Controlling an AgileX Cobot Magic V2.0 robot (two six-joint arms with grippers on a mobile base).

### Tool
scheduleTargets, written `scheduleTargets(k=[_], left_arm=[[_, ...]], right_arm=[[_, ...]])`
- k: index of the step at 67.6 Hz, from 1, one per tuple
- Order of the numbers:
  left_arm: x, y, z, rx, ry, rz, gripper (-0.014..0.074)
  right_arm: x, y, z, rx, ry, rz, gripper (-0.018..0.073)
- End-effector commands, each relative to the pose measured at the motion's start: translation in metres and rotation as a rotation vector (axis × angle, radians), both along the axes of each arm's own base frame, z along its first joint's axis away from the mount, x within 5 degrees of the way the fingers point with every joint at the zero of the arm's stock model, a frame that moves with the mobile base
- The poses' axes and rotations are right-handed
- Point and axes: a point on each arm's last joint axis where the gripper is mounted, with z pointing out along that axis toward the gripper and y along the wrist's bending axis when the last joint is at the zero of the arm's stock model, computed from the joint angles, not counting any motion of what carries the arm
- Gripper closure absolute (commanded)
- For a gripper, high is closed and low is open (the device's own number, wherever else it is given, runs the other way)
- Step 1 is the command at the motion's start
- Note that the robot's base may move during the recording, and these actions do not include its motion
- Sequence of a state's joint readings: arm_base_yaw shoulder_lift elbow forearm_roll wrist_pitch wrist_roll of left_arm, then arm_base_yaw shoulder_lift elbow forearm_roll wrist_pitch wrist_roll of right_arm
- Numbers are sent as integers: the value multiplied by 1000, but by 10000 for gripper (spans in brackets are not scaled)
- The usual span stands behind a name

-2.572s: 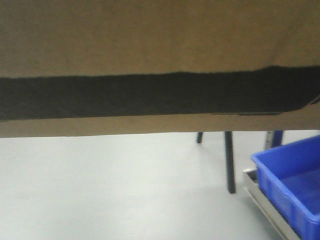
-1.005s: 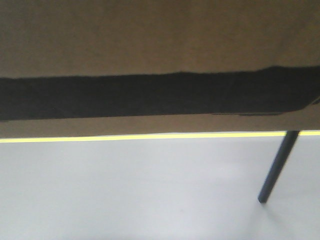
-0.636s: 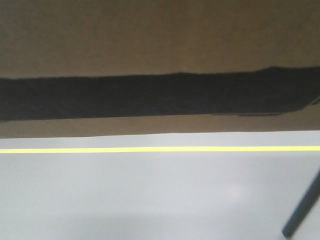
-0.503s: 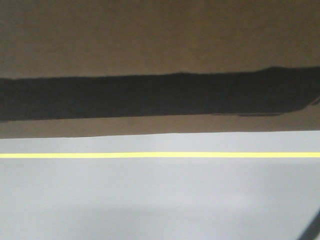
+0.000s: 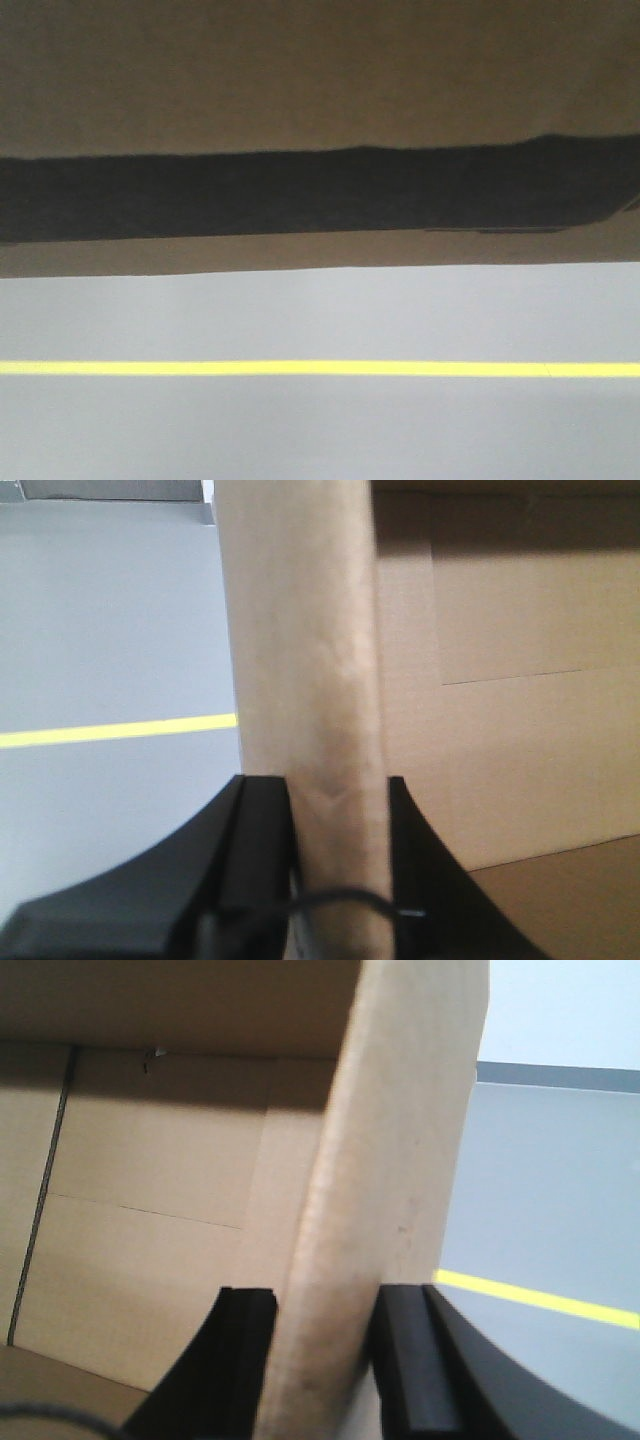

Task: Grab box from left shelf to table start
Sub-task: 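Keep holding the box with both grippers while driving across the floor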

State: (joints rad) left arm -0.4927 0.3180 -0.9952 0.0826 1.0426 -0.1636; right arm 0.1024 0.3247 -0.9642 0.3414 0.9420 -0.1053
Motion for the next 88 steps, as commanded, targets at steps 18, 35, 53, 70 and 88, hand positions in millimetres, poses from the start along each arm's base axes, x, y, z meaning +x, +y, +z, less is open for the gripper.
scheduleTargets(k=[18, 35, 53, 70, 88], left_arm=[[-9, -8, 29, -193, -180, -135, 688], [-9, -8, 29, -193, -180, -135, 688], [-9, -8, 29, -193, -180, -135, 688], [-9, -8, 29, -193, -180, -135, 688], [-9, -8, 29, -193, -180, -135, 688]], right_arm=[[2, -2, 20, 39, -146, -22, 501], [2, -2, 20, 39, -146, -22, 501], [2, -2, 20, 39, -146, -22, 501], [2, -2, 20, 39, -146, -22, 501], [2, -2, 20, 39, -146, -22, 501]])
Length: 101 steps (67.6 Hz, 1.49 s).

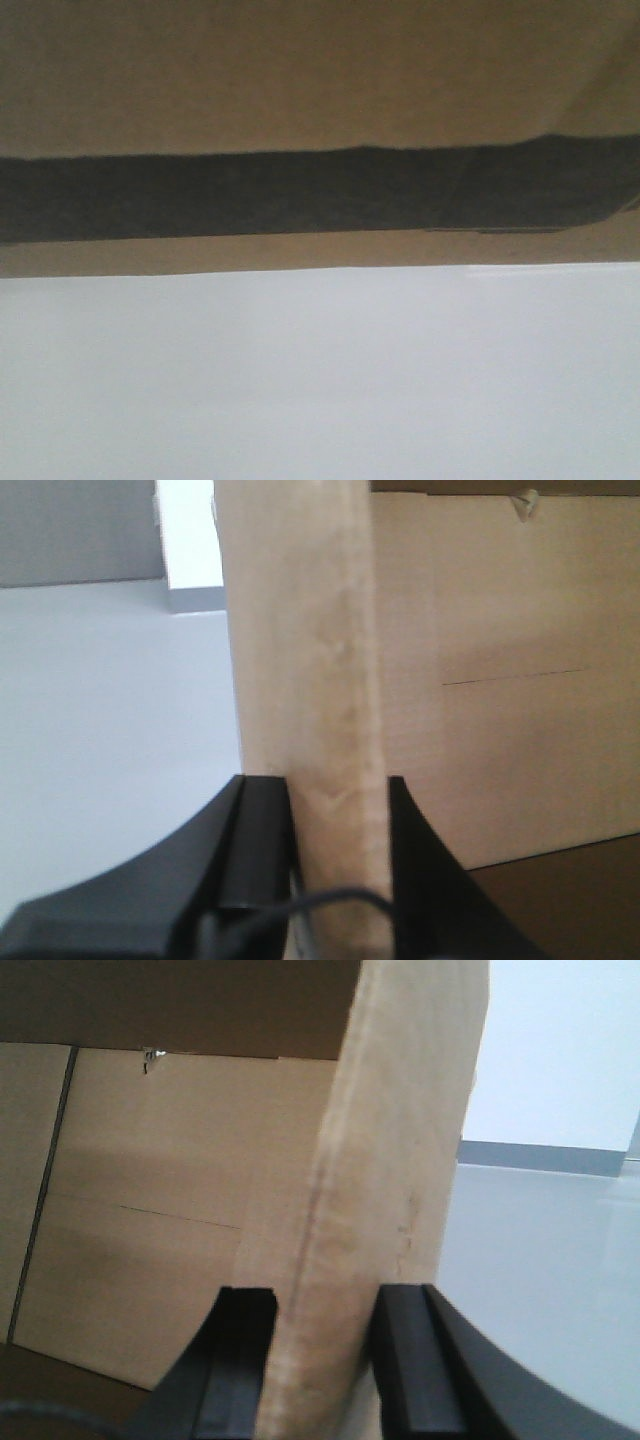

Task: Grab box from left shelf to table start
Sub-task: 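Keep holding the box with both grippers while driving across the floor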

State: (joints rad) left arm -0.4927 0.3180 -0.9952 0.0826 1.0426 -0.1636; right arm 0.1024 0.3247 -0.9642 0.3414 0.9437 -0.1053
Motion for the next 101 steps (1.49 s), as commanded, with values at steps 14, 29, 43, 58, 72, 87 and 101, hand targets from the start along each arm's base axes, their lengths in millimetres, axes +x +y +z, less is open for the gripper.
scheduleTargets(k=[14, 29, 43, 58, 72, 87, 101], left_arm=[[-9, -8, 29, -193, -180, -135, 688], [-9, -8, 29, -193, -180, -135, 688], [-8, -9, 29, -190, -175, -134, 688], [-8, -9, 29, -190, -175, -134, 688], [-7, -9, 29, -189, -172, -134, 688], [-7, -9, 29, -189, -172, -134, 688], [-7, -9, 29, -189, -172, -134, 688]], right_arm=[[2, -2, 20, 39, -147, -23, 501], [2, -2, 20, 39, -147, -23, 501], [4, -2, 20, 39, -142, -23, 501], [4, -2, 20, 39, -142, -23, 501], [4, -2, 20, 39, -142, -23, 501], [4, -2, 20, 39, -142, -23, 501], [4, -2, 20, 39, -142, -23, 501]])
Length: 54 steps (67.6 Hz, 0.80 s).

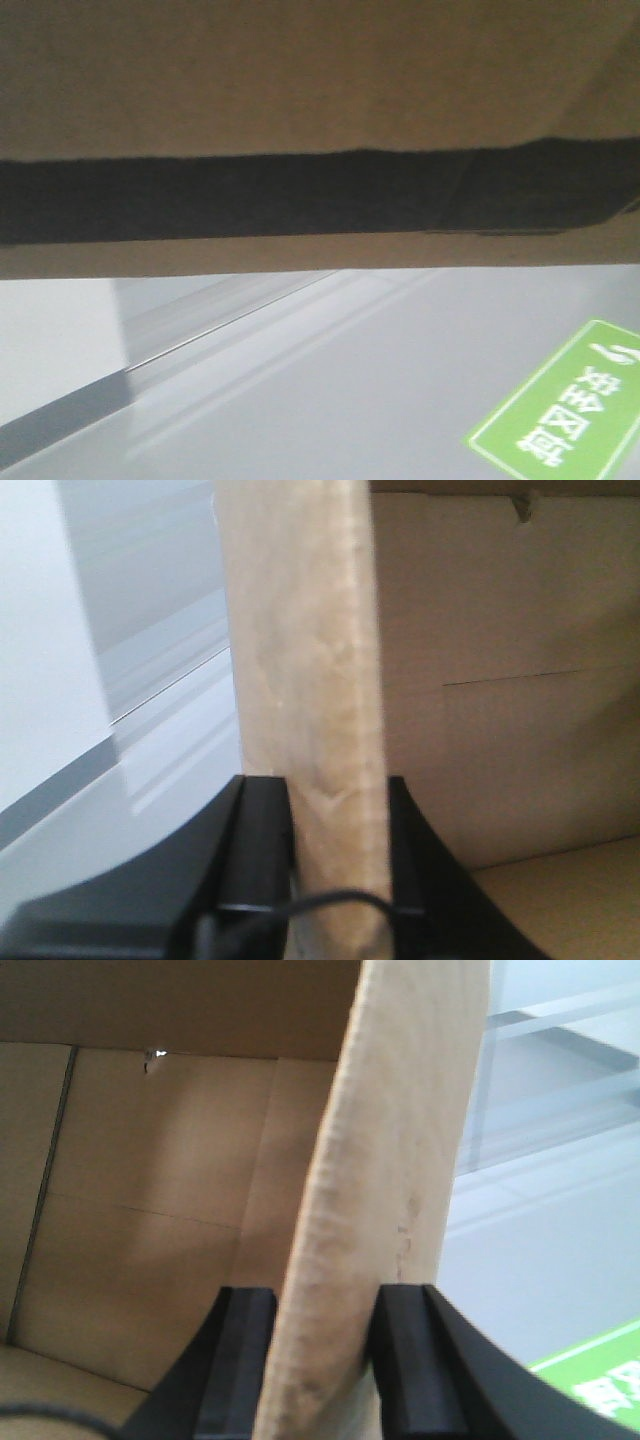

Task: Grab box from left shelf to table start
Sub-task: 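Keep holding the box with both grippers while driving across the floor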

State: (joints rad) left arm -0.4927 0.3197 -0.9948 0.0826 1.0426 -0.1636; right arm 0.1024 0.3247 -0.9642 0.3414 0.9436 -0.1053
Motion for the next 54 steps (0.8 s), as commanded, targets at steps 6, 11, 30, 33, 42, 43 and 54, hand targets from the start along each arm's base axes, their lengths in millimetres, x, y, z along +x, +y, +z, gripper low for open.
scheduleTargets(k=[6, 11, 30, 33, 42, 43, 54], left_arm=[[-8, -9, 29, -191, -174, -134, 688], [-8, -9, 29, -191, -174, -134, 688], [-8, -9, 29, -191, -174, -134, 688], [-8, -9, 29, -191, -174, -134, 688], [-8, -9, 29, -191, -174, -134, 688], [-8, -9, 29, -191, -174, -134, 688], [-8, -9, 29, -191, -174, -134, 688]], right_arm=[[4, -2, 20, 39, -142, -23, 501], [4, -2, 20, 39, -142, -23, 501], [4, -2, 20, 39, -142, -23, 501], [4, -2, 20, 39, -142, -23, 501], [4, -2, 20, 39, -142, -23, 501], [4, -2, 20, 39, -142, -23, 501], [4, -2, 20, 39, -142, -23, 501]])
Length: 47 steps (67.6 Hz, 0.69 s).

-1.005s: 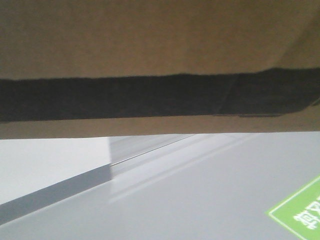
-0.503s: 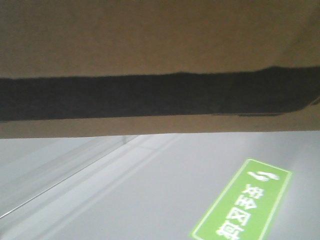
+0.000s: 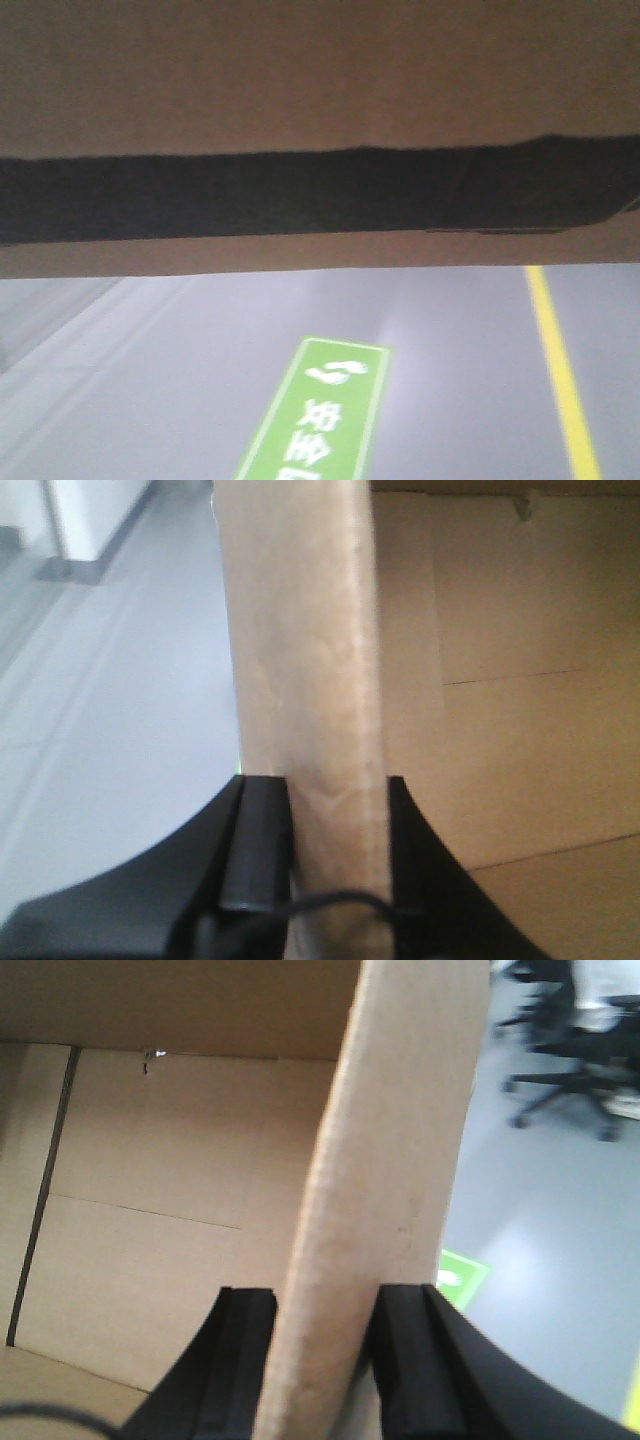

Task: Grab box from left shelf to table start
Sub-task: 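Keep holding the box with both grippers while driving across the floor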

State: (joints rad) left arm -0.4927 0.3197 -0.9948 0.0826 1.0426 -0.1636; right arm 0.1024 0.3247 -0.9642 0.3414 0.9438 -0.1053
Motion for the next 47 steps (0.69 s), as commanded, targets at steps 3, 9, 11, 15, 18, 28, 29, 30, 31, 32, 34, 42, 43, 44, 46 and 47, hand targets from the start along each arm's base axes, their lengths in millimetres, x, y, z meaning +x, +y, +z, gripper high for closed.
scheduleTargets(k=[3, 9, 11, 15, 18, 28, 29, 30, 31, 32, 34, 42, 43, 44, 46, 47], left_arm=[[-8, -9, 29, -191, -174, -134, 688], [-8, -9, 29, -191, -174, -134, 688], [-8, -9, 29, -191, -174, -134, 688], [-8, -9, 29, -191, -174, -134, 688], [-8, -9, 29, -191, -174, -134, 688], [-8, -9, 29, -191, -174, -134, 688], [-8, -9, 29, -191, -174, -134, 688], [-8, -9, 29, -191, -174, -134, 688], [-8, -9, 29, -191, -174, -134, 688], [-8, -9, 29, -191, -174, -134, 688], [-8, -9, 29, -191, -174, -134, 688], [-8, -9, 29, -191, -174, -134, 688], [-8, -9, 29, -191, -174, -134, 688], [-8, -9, 29, -191, -174, -134, 688], [-8, -9, 29, -191, -174, -134, 688], [-8, -9, 29, -191, -174, -134, 688]], right_arm=[[4, -2, 20, 39, -142, -23, 501], [4, -2, 20, 39, -142, -23, 501], [4, -2, 20, 39, -142, -23, 501], [4, -2, 20, 39, -142, -23, 501], [4, -2, 20, 39, -142, -23, 501], [4, -2, 20, 39, -142, -23, 501], [4, -2, 20, 39, -142, -23, 501], [4, -2, 20, 39, -142, -23, 501], [4, -2, 20, 39, -142, -23, 501], [4, -2, 20, 39, -142, -23, 501], [4, -2, 20, 39, -142, -23, 501], [4, -2, 20, 39, -142, -23, 501], [4, -2, 20, 39, -142, -23, 501], [4, -2, 20, 39, -142, -23, 501], [4, -2, 20, 39, -142, -23, 501], [4, -2, 20, 39, -142, -23, 501]])
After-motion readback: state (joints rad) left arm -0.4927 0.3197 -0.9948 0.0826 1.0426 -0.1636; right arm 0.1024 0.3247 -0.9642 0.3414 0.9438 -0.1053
